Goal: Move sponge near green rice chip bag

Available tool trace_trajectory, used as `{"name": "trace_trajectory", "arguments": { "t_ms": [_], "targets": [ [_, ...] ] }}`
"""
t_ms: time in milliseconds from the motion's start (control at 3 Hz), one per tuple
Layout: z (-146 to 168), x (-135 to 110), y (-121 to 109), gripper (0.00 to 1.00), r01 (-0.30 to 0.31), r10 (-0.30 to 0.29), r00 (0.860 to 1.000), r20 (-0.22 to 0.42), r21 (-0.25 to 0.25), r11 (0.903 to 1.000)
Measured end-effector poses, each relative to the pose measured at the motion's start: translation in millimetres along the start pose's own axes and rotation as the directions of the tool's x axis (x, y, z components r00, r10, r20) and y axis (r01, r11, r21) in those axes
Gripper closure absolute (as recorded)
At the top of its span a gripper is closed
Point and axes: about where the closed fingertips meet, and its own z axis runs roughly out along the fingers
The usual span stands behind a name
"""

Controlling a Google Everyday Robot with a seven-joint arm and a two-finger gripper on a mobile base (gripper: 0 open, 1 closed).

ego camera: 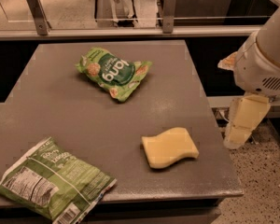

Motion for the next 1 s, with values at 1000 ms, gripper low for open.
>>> {"name": "trace_trajectory", "arguments": {
  "t_ms": [1000],
  "targets": [
    [73,-39,47,0.00,0.121,-0.122,0.993,0.007,-0.144,0.9821]
  ]
}}
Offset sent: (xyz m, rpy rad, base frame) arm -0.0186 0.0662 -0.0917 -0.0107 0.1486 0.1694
